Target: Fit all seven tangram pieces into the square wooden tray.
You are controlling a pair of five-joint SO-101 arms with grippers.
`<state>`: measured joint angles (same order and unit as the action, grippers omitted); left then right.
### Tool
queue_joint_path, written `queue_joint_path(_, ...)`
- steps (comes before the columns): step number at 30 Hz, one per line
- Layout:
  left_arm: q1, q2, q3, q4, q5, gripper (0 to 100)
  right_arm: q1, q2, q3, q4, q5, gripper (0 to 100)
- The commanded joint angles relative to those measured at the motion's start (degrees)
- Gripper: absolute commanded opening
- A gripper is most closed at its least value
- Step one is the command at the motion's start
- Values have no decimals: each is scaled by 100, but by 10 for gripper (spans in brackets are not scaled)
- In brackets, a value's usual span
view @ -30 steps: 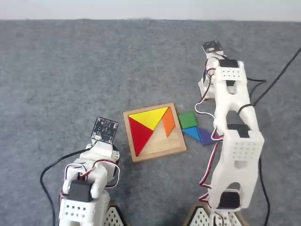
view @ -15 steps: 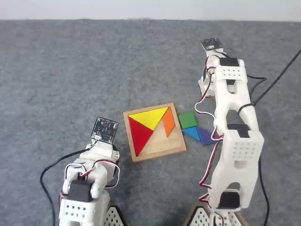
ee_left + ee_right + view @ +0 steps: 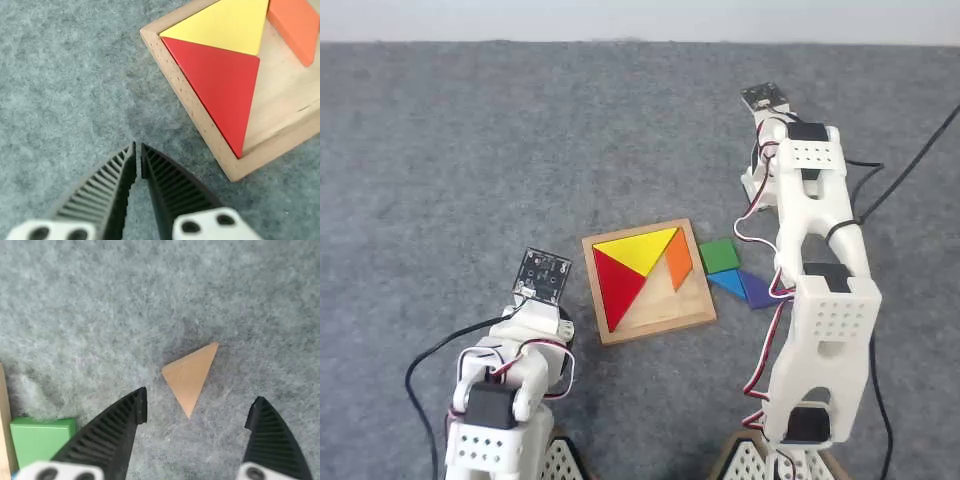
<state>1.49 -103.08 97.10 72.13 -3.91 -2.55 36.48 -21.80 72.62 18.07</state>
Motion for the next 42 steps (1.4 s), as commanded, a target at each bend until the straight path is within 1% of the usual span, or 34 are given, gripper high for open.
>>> queue_joint_path(1, -18, -105, -57, 18, -18, 19, 22, -40, -316, -189, -220, 288)
queue_joint_path(4, -18, -105, -57, 18, -18, 19, 22, 136, -413, -251, -229, 266)
queue_joint_path(12, -18, -105, -57, 18, -18, 19, 31, 716, -1125, -22, -246, 266)
queue_joint_path(17, -18, -105, -57, 18, -18, 19, 13, 954, -1398, 40, -721, 264)
queue_joint_path(25, -18, -105, -57, 18, -18, 19, 57, 1015, -1407, 57, -800, 261)
queue_joint_path(31, -18, -105, -57, 18, -18, 19, 57, 1015, -1407, 171, -800, 119)
queue_joint_path(33, -18, -105, -57, 18, -18, 19, 57, 1015, -1407, 171, -800, 91)
queue_joint_path(39, -18, -105, -57, 18, -18, 19, 57, 980, -1407, 207, -800, 84)
queue_joint_path(42, -18, -105, -57, 18, -18, 19, 40, 892, -1433, 426, -800, 83)
